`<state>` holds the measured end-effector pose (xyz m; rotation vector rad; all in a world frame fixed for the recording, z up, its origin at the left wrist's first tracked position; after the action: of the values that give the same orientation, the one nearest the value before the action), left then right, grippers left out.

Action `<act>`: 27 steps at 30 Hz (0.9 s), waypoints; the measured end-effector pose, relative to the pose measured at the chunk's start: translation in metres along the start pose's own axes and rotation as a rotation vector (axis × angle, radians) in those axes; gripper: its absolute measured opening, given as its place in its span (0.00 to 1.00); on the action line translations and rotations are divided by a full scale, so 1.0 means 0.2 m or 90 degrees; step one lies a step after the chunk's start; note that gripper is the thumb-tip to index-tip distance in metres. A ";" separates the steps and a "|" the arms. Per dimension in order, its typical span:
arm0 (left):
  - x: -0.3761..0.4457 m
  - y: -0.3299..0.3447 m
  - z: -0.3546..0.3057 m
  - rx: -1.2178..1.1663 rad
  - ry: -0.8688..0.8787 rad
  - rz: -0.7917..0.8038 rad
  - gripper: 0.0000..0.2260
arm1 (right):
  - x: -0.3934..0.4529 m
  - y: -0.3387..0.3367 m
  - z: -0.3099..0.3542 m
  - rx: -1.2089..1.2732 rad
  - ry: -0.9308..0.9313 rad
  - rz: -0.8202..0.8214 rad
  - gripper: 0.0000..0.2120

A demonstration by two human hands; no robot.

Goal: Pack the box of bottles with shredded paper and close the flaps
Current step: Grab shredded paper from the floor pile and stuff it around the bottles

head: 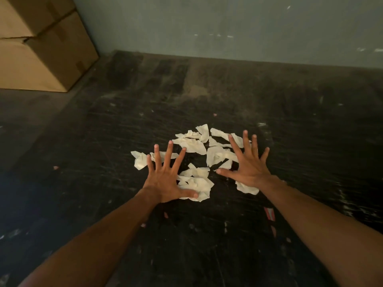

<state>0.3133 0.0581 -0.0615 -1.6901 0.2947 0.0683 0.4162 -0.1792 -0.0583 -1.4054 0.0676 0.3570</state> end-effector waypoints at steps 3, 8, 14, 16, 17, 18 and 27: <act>0.07 -0.01 0.04 -0.007 0.023 0.021 0.62 | 0.09 0.01 0.08 -0.009 -0.045 0.045 0.53; 0.11 -0.01 0.01 0.000 0.042 0.080 0.61 | 0.05 0.10 0.15 -0.062 -0.100 0.083 0.47; 0.21 -0.18 -0.06 0.026 0.122 0.088 0.64 | -0.08 0.02 0.22 0.029 -0.177 -0.026 0.31; 0.23 -0.25 -0.06 0.080 0.152 0.088 0.60 | -0.15 -0.02 0.27 0.076 -0.172 -0.061 0.23; 0.24 -0.26 -0.07 0.089 0.147 0.091 0.57 | -0.17 -0.02 0.28 0.072 -0.178 -0.059 0.21; 0.25 -0.25 -0.07 0.089 0.142 0.090 0.52 | -0.18 -0.02 0.28 0.055 -0.178 -0.046 0.22; 0.10 -0.25 0.02 -0.031 0.156 -0.059 0.19 | -0.18 -0.14 0.20 0.199 -0.123 -0.004 0.15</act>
<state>0.3444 0.0639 -0.0177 -1.7608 0.3990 -0.2030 0.3844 -0.1504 -0.0157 -1.0568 -0.0380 0.4550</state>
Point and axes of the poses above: each hand's wrist, its own x-axis towards the middle knuckle, its own y-axis out of the palm, z = x × y, the point moved 5 cm from there along x, towards the middle knuckle, and after that the axes turned 11 degrees about y, right-handed, at the moved point
